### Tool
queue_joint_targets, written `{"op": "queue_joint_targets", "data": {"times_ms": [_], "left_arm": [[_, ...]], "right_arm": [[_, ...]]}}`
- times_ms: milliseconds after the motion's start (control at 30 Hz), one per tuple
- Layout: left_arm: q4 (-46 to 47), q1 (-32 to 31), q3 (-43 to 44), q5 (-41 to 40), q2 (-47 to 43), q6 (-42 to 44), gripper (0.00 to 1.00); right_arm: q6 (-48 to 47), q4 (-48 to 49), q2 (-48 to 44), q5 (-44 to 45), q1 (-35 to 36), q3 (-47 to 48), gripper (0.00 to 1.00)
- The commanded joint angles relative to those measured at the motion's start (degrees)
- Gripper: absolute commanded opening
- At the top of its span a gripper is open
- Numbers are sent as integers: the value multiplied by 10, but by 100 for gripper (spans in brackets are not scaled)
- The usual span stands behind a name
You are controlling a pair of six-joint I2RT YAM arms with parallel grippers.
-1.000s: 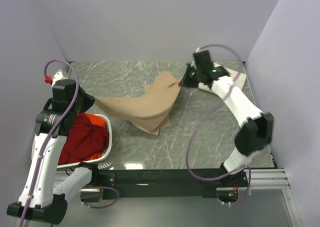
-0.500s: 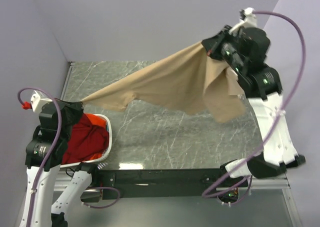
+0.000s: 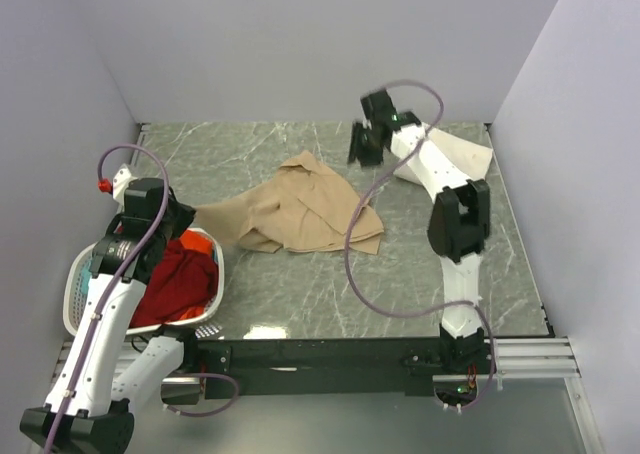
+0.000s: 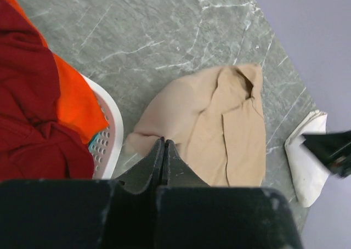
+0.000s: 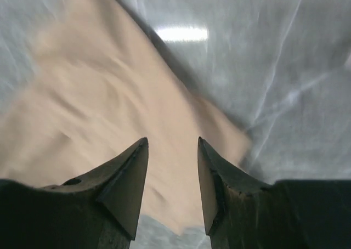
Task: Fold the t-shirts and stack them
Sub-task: Flatten the tshirt out
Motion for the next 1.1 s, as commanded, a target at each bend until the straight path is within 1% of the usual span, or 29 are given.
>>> {"op": "queue_joint_targets", "data": {"times_ms": [0, 33, 67, 100, 167, 200, 267, 300, 367, 467, 600, 767, 1067], "left_arm": [[30, 4, 7, 14, -14, 31, 1], [29, 3, 2, 15, -15, 33, 0], [29, 4, -1, 16, -16, 35, 0], [29, 4, -4, 17, -18, 35, 0], [38, 4, -17, 23, -19, 33, 0], [42, 4, -23, 26, -20, 33, 0], [50, 4, -34, 35, -18, 33, 0], [52, 4, -37, 38, -17, 33, 0], [56, 4, -36, 42, -9, 35, 0], [59, 4, -29, 40, 3, 42, 0], [63, 4, -14, 40, 18, 54, 0], [66, 4, -13, 40, 17, 48, 0], [60, 4, -39, 37, -4, 33, 0]], "right_arm": [[-10, 75, -215, -24, 13, -218, 48], [-7, 90, -271, -28, 12, -270, 48], [-5, 97, -296, -24, 12, -314, 48], [1, 99, -318, -24, 13, -392, 48], [7, 99, -366, -24, 13, -461, 47], [12, 108, -380, -30, 13, -530, 45], [15, 120, -415, -33, 13, -590, 43], [21, 133, -423, -39, 12, -636, 41], [24, 154, -438, -41, 12, -684, 39], [29, 172, -429, -39, 13, -707, 37], [27, 191, -392, -40, 13, -693, 34], [16, 192, -342, -30, 13, -676, 33], [13, 215, -313, -31, 12, -686, 34]]}}
